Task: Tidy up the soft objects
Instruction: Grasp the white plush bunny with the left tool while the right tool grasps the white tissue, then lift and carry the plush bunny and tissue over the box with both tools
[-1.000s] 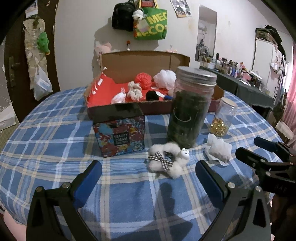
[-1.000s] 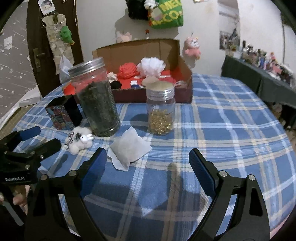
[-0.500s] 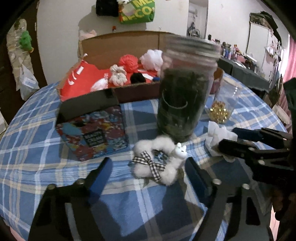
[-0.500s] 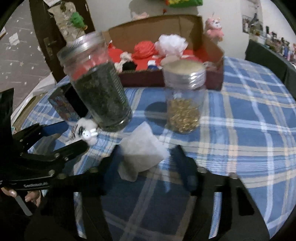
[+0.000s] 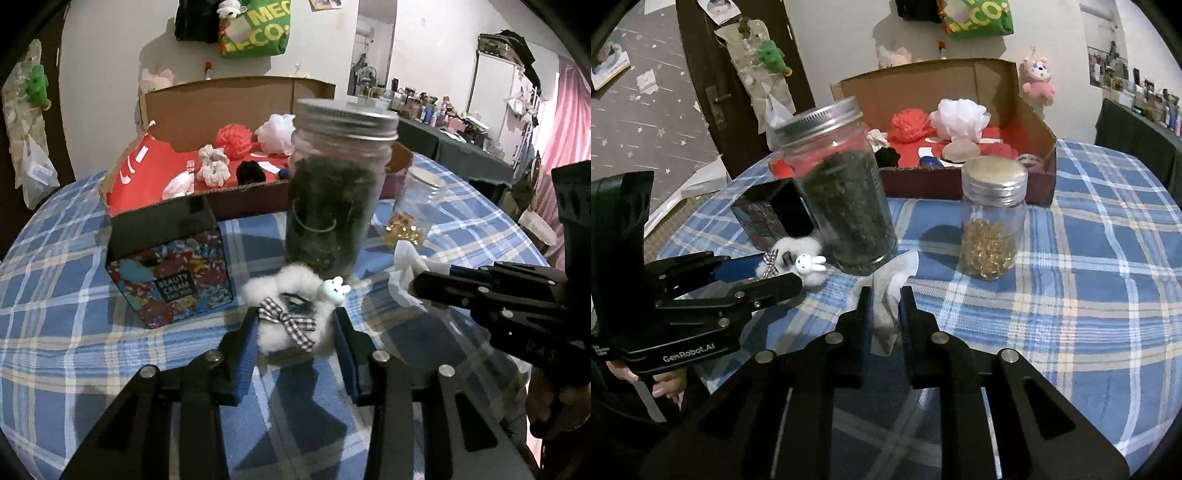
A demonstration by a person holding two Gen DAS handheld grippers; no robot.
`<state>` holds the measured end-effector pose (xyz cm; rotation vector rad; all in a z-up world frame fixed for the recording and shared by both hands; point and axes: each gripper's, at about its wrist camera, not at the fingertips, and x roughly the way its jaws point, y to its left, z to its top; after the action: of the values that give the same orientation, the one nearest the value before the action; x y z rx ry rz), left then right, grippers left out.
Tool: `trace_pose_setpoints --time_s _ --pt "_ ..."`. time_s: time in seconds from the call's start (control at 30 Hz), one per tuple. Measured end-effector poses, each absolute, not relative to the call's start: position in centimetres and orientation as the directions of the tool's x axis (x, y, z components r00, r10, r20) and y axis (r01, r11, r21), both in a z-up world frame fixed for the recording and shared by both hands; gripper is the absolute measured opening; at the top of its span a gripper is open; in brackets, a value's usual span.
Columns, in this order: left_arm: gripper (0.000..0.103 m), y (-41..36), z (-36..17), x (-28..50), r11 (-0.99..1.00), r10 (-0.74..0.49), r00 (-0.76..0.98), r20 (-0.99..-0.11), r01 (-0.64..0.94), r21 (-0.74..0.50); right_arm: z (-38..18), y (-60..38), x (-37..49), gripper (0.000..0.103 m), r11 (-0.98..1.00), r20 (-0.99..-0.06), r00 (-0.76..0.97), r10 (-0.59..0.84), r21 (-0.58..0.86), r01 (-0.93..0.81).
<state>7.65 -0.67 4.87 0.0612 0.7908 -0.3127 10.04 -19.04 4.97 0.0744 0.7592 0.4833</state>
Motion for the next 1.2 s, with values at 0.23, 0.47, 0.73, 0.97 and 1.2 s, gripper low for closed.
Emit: trace_pose_setpoints --time_s 0.23,0.47,0.73,0.97,1.2 --pt "0.041 -0.5 5.5 7.2 0.951 -0.260 0.669 -0.696 0.304 -0.063 5.2 -18.8 10.0 0.013 0.890 -0.641 0.627 0.443 0.230 -0.393" --pt "0.041 -0.2 5.6 7.3 0.952 -0.262 0.668 -0.697 0.298 -0.071 5.3 -19.0 10.0 0.013 0.893 -0.646 0.625 0.438 0.231 -0.386" --pt "0.041 1.7 6.3 6.8 0.958 -0.257 0.669 -0.697 0.274 -0.089 5.3 -21.0 9.7 0.013 0.906 -0.656 0.630 0.416 0.238 -0.350" --pt "0.041 4.4 7.3 5.6 0.970 -0.223 0.688 -0.691 0.230 -0.083 5.5 -22.9 9.4 0.013 0.922 -0.663 0.641 0.385 0.240 -0.306" --pt "0.041 7.6 7.7 4.7 0.986 -0.156 0.705 -0.692 0.154 -0.066 5.3 -24.6 9.5 0.013 0.938 -0.679 0.647 0.347 0.232 -0.259"
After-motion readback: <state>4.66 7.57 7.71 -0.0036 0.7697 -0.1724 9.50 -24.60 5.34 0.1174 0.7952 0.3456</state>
